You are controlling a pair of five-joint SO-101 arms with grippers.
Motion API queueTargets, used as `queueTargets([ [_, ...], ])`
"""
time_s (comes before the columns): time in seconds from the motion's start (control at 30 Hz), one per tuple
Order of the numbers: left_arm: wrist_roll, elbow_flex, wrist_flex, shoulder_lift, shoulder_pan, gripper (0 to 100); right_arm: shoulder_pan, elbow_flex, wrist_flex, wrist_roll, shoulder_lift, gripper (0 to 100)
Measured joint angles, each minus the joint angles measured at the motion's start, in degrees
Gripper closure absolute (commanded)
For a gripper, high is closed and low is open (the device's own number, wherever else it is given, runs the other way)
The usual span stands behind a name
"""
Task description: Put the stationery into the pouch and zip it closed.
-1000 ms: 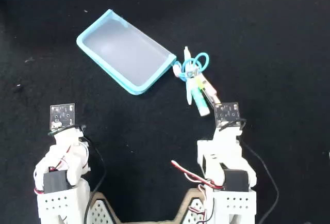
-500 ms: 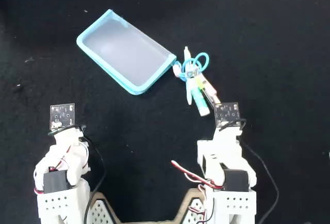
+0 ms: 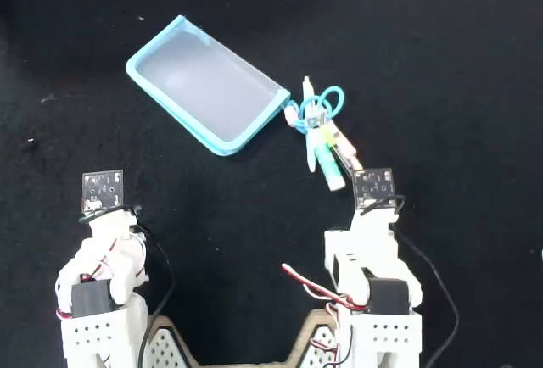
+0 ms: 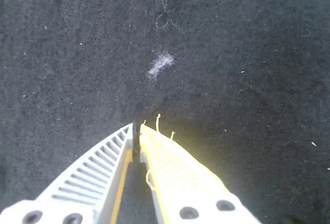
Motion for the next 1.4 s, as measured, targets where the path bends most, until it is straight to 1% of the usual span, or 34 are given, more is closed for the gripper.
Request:
queueTargets([
  [1.1, 0.0, 0.0, 0.0, 0.0, 0.0, 97, -0.4, 0.0, -0.4, 0.0, 0.0, 98.4],
  [1.4, 0.0, 0.0, 0.0, 0.0, 0.0, 97, -0.4, 0.0, -15.5, 0.0, 0.0, 98.4],
])
